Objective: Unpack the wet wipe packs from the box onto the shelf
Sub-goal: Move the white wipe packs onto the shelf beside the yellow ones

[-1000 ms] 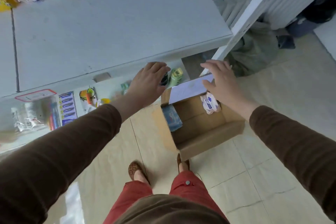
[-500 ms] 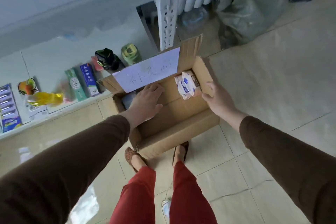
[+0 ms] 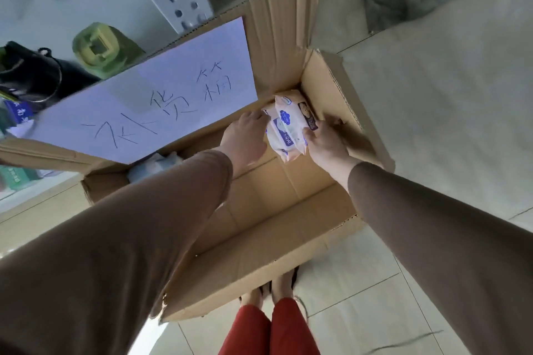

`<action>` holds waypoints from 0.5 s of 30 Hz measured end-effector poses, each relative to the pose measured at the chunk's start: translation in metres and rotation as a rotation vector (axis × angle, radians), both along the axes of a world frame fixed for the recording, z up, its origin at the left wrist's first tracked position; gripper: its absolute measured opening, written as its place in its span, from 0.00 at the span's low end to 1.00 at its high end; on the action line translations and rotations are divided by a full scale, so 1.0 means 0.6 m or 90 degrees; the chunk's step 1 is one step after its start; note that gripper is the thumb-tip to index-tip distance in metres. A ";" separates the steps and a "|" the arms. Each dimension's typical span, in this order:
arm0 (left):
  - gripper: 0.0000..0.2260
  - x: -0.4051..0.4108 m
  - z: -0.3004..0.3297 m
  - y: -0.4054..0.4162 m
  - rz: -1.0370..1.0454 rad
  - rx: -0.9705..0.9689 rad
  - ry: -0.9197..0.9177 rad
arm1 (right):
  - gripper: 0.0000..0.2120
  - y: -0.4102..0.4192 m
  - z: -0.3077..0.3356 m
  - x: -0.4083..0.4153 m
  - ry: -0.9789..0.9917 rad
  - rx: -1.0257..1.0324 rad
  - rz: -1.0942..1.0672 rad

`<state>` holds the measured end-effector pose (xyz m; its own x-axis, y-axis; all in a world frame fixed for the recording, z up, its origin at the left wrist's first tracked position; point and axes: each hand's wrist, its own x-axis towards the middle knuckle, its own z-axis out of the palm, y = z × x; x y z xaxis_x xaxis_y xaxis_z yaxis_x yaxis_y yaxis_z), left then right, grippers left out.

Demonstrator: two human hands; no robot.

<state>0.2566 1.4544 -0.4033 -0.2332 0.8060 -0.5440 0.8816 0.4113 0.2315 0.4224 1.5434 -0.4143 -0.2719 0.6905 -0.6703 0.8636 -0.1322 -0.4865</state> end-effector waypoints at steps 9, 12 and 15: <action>0.25 0.007 -0.134 0.039 -0.134 0.025 0.077 | 0.18 -0.016 -0.136 -0.017 -0.001 0.075 -0.097; 0.28 0.012 -0.144 0.027 -0.203 0.002 0.133 | 0.17 -0.028 -0.151 -0.011 0.020 0.109 -0.093; 0.32 0.003 -0.156 -0.008 -0.215 -0.019 0.142 | 0.19 -0.033 -0.156 -0.012 0.027 0.124 -0.085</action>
